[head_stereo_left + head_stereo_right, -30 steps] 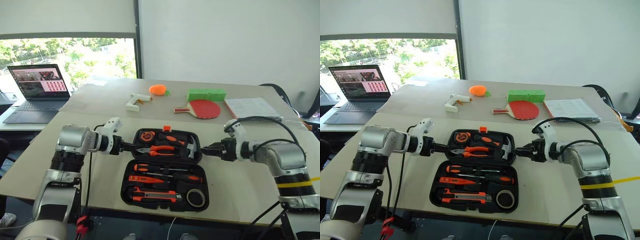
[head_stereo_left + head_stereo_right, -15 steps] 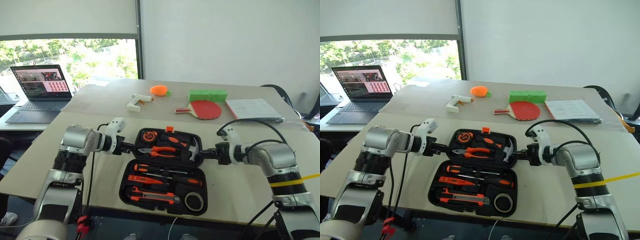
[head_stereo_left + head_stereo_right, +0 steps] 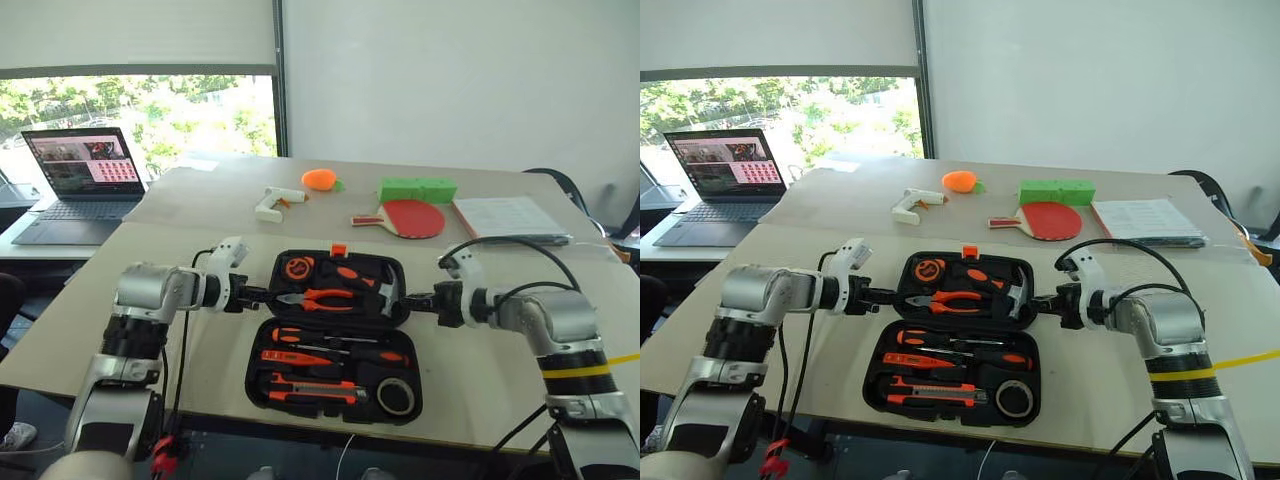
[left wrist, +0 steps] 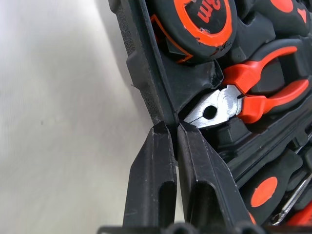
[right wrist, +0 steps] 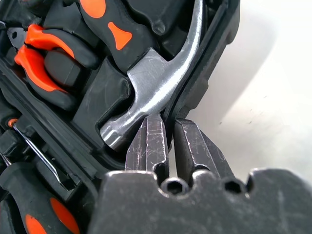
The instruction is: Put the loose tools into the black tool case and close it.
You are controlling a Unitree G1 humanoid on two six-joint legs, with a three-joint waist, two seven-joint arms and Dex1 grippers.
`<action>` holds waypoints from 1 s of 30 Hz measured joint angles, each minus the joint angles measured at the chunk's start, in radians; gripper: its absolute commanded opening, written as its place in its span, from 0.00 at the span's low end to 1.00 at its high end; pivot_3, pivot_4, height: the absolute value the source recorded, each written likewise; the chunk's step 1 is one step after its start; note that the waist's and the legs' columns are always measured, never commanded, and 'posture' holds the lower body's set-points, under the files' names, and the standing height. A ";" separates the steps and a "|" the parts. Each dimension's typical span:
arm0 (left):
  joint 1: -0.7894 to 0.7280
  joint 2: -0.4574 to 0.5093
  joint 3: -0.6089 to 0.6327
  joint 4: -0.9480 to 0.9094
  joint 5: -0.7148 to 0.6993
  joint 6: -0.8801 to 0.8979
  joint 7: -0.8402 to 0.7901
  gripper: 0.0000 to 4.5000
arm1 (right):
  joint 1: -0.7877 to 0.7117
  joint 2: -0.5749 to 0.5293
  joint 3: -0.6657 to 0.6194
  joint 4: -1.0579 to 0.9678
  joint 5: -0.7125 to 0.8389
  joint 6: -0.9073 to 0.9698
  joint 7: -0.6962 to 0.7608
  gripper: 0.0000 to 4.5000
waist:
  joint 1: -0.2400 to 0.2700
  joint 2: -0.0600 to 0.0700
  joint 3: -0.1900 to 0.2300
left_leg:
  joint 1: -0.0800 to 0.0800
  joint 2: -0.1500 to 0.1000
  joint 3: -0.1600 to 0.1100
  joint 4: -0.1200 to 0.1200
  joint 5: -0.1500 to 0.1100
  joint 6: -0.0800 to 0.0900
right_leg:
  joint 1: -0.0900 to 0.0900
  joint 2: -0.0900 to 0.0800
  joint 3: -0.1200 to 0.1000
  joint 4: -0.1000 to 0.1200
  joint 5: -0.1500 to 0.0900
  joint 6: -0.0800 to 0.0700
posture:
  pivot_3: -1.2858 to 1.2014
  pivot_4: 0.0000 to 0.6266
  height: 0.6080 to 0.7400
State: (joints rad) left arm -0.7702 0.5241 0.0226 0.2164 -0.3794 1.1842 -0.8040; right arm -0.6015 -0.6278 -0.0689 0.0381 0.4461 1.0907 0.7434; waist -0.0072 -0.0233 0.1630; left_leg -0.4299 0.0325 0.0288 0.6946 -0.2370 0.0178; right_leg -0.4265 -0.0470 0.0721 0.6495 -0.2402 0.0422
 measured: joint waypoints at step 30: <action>0.350 -0.083 -0.019 -0.113 0.238 -1.076 0.072 0.00 | 0.497 0.007 0.000 -0.140 -0.537 -1.391 -0.213 0.00 | -0.008 0.000 0.000 | -0.008 0.000 0.002 -0.001 0.004 -0.004 | -0.010 0.000 0.001 0.000 0.004 0.000 | 0.52 0.24 0.97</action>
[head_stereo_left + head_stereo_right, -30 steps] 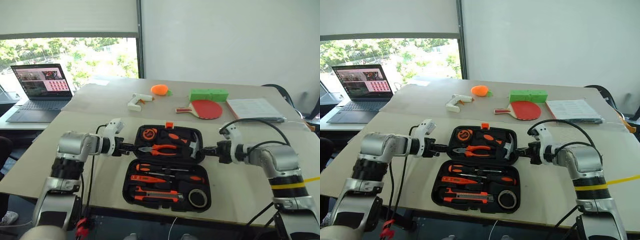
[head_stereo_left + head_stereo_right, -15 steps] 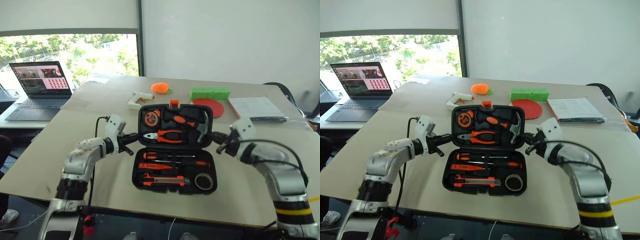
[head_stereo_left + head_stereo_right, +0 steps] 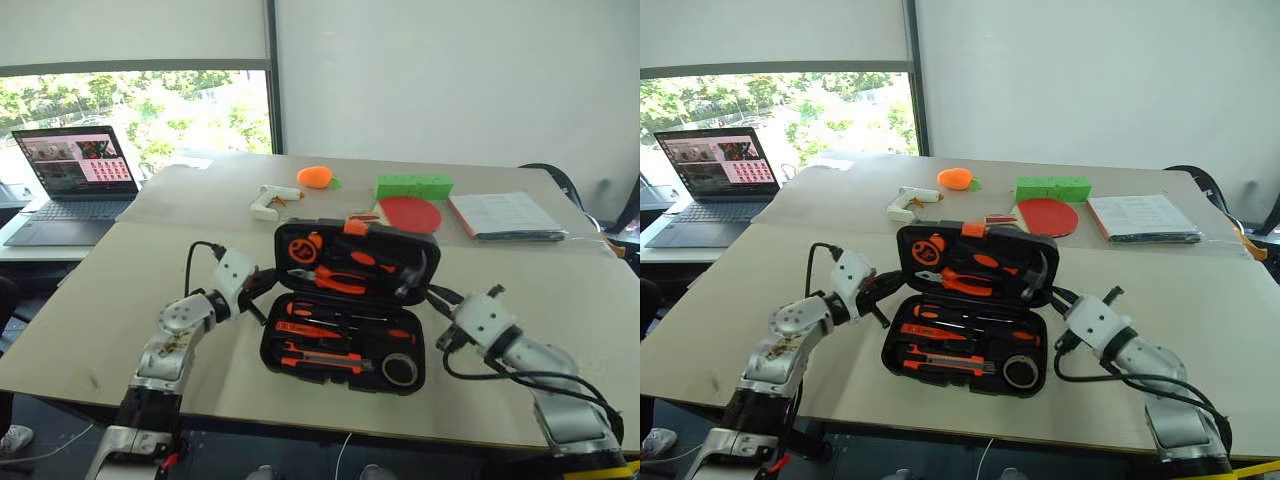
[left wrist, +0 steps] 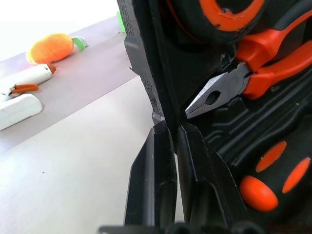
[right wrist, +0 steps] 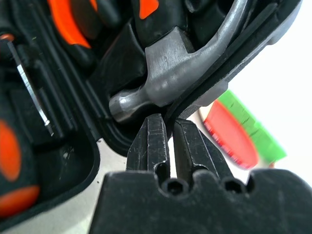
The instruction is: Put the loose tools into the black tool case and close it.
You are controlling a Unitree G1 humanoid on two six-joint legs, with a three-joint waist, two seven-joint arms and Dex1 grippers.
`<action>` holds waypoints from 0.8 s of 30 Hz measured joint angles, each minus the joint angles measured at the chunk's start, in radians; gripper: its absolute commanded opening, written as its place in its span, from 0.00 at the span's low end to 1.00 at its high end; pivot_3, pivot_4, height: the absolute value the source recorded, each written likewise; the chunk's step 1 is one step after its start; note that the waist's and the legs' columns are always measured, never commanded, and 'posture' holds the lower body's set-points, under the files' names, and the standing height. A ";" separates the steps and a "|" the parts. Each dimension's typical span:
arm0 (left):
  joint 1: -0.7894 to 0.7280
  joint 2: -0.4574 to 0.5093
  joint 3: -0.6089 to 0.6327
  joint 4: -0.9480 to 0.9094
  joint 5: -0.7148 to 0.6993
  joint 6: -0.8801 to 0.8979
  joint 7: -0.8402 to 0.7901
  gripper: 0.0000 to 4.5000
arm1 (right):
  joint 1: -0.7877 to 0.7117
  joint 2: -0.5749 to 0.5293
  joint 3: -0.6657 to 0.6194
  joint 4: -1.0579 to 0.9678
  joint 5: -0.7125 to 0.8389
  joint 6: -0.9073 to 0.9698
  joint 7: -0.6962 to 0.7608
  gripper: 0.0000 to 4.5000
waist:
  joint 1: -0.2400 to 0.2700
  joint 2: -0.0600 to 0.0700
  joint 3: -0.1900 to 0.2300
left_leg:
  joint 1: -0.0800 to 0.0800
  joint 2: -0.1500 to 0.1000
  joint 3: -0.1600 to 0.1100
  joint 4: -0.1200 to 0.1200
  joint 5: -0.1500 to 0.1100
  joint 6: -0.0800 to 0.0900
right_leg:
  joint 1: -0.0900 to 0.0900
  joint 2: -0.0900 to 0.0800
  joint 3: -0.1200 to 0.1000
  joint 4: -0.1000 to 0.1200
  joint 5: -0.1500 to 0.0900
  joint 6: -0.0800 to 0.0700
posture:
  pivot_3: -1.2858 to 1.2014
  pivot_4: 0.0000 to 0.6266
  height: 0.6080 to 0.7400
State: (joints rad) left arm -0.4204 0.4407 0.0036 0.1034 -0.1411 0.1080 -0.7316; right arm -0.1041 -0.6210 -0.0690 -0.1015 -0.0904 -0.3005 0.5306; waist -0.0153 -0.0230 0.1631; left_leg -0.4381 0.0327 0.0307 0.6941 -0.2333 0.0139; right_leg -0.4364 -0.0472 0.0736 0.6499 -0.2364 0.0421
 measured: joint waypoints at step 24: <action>0.477 0.572 0.272 -0.371 -0.401 0.514 -0.435 1.00 | 0.554 -0.278 -0.091 -0.393 0.218 -0.031 0.254 0.78 | -0.017 -0.003 -0.001 | 0.026 0.008 0.005 -0.008 0.000 0.000 | 0.019 0.002 0.000 -0.001 -0.006 -0.007 | 0.52 0.24 0.97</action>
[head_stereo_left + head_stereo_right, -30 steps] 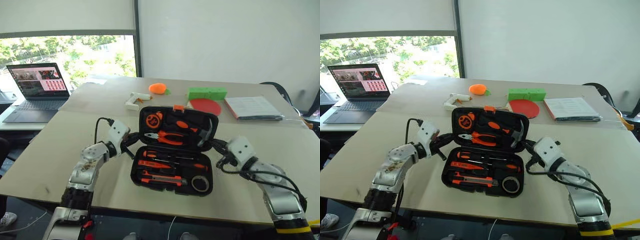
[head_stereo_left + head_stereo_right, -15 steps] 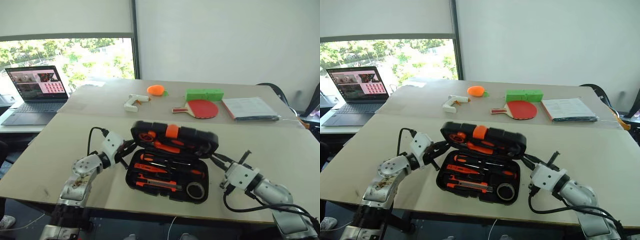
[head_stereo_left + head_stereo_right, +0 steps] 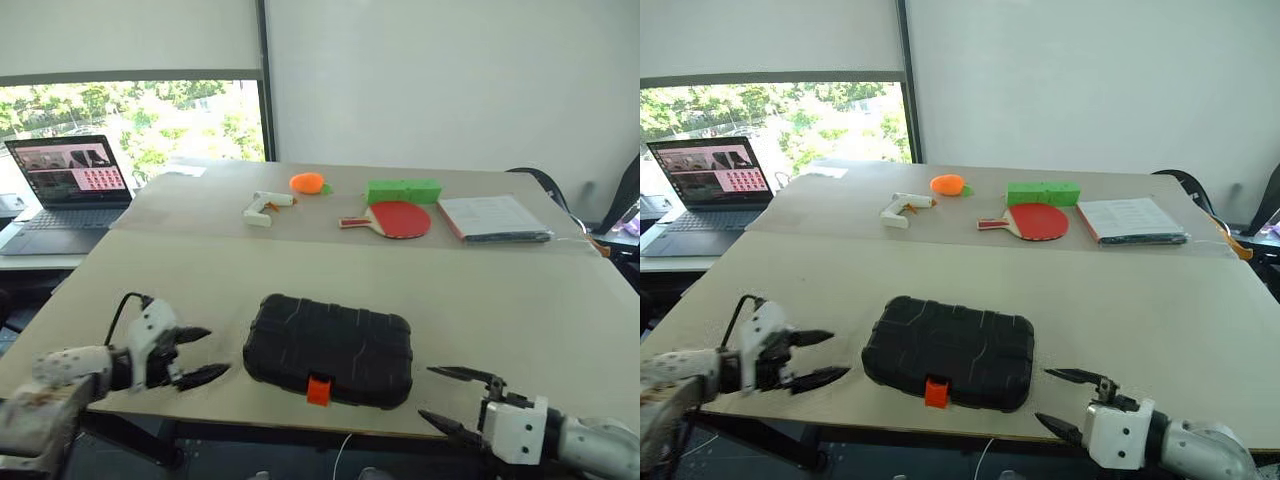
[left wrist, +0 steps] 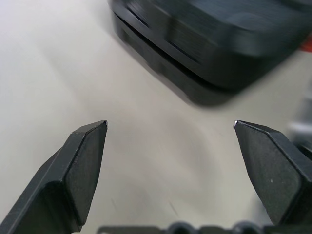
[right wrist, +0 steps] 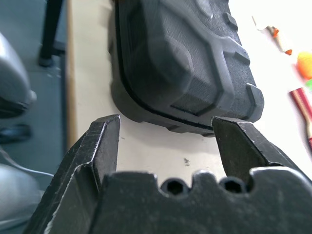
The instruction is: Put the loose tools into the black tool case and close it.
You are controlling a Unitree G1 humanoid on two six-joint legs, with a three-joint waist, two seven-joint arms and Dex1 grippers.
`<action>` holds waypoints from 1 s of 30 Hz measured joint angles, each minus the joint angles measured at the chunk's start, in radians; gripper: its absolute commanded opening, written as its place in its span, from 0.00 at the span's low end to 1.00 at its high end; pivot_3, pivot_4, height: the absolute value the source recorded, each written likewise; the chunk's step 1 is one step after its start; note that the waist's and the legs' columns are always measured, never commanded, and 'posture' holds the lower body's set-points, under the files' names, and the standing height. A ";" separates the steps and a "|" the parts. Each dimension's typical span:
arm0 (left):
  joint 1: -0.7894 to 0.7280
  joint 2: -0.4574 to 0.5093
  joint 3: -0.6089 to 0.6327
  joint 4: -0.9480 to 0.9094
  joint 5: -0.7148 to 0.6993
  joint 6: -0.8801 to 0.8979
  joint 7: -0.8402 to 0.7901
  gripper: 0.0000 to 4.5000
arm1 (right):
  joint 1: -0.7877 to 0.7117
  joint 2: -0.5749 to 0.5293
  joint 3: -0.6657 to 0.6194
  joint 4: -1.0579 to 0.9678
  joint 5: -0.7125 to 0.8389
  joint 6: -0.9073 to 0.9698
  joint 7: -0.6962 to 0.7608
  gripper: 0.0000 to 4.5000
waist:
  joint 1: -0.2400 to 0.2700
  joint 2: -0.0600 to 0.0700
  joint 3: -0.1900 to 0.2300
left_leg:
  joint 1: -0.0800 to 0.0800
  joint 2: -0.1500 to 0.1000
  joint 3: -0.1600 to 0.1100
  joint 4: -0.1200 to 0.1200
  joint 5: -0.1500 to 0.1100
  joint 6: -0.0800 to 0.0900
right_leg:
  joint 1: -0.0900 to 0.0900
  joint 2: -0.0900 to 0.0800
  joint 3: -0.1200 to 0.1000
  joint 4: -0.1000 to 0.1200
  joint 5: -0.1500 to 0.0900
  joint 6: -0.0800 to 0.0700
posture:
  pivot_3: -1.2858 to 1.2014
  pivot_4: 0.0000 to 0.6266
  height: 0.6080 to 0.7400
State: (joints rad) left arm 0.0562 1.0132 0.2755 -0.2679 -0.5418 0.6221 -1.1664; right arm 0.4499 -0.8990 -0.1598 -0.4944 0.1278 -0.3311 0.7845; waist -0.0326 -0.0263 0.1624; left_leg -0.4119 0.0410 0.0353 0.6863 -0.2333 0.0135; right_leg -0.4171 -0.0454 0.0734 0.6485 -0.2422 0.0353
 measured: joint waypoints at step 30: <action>-1.065 -0.528 -0.571 1.122 0.548 -0.626 -0.105 0.02 | -0.297 0.010 0.313 -0.067 0.107 0.552 0.132 0.00 | 0.027 -0.007 0.001 | -0.007 -0.006 -0.002 0.001 0.000 0.001 | -0.002 0.001 0.000 0.000 -0.003 0.003 | 0.52 0.24 0.97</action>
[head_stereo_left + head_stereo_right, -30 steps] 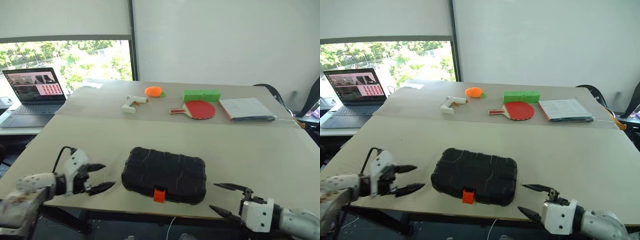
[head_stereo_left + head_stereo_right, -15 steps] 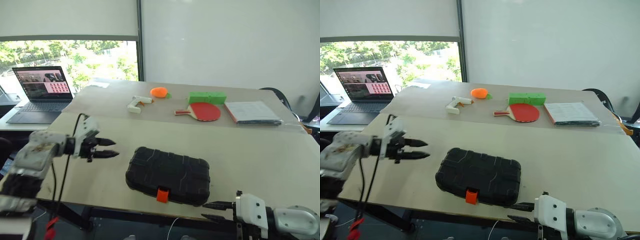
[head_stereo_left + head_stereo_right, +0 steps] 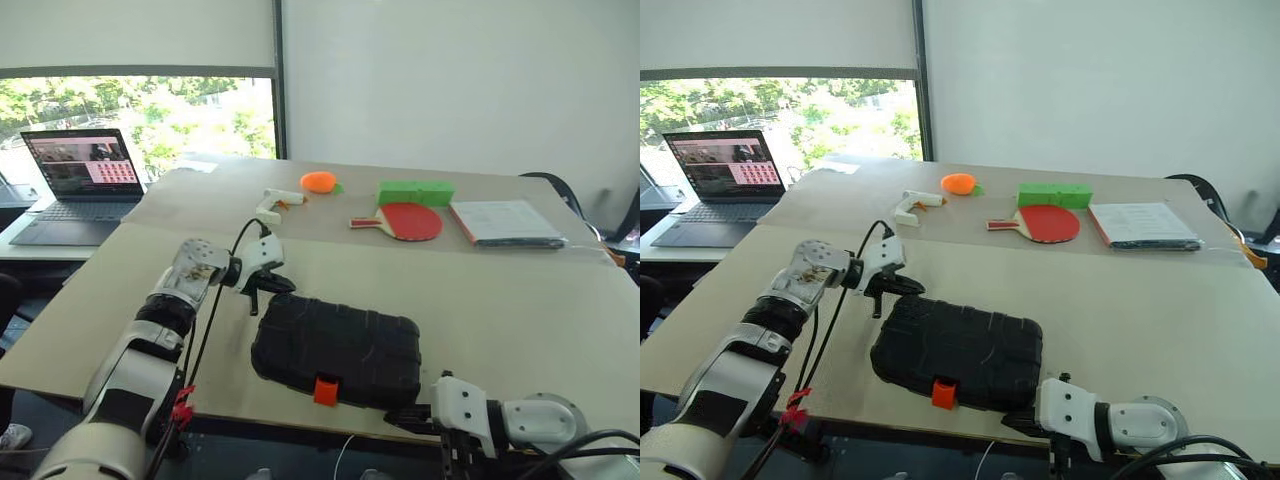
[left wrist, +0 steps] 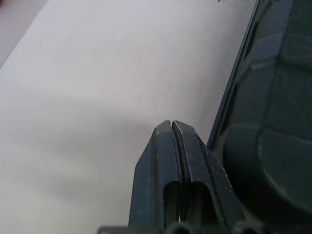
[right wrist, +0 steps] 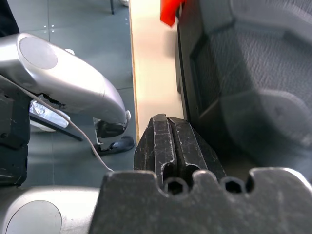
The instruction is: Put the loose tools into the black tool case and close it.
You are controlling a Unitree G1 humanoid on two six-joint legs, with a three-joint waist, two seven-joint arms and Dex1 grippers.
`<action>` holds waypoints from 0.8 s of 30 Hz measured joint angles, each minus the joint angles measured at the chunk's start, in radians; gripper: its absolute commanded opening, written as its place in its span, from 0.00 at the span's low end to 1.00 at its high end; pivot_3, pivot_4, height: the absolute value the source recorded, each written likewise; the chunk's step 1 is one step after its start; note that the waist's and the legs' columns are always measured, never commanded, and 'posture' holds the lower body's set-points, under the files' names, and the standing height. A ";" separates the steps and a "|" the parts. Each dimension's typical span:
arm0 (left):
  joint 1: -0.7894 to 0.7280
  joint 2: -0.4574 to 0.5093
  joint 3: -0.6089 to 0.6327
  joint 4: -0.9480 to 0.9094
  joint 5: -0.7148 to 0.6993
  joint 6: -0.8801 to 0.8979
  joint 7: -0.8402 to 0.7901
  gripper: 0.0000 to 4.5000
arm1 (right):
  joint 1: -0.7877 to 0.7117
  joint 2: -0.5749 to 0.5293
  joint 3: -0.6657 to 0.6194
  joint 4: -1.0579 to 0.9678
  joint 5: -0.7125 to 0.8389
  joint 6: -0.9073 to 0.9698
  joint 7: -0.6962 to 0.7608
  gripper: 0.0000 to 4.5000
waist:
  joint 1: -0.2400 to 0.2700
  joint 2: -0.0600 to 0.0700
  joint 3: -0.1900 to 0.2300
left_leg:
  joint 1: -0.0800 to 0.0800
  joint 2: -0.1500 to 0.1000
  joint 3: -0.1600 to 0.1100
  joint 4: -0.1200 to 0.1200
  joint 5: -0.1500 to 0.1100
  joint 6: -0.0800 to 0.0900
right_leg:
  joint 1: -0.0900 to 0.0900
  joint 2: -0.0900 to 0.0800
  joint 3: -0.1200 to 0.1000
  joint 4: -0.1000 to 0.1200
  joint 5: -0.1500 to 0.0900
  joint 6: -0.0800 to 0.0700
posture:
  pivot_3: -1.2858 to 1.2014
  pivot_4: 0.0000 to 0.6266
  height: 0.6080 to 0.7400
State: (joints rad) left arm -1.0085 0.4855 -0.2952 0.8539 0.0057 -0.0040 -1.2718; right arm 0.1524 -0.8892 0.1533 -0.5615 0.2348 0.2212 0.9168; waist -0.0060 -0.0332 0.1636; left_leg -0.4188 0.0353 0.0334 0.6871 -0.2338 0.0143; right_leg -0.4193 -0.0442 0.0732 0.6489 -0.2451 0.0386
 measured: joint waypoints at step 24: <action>0.047 0.092 0.021 -0.638 -0.250 0.535 -0.295 0.02 | -0.026 -0.012 -0.095 0.018 0.086 0.071 0.097 0.00 | -0.004 0.003 -0.002 | -0.004 -0.001 -0.004 0.007 0.000 0.000 | 0.000 0.000 -0.002 0.001 0.003 0.003 | 0.52 0.24 0.97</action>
State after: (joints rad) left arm -0.9613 0.5774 -0.2740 0.2161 -0.2442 0.5308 -1.5670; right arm 0.1269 -0.9015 0.0582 -0.5433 0.3211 0.2924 1.0142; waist -0.0098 -0.0303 0.1621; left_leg -0.4230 0.0344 0.0294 0.6945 -0.2340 0.0146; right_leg -0.4195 -0.0446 0.0716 0.6501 -0.2422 0.0416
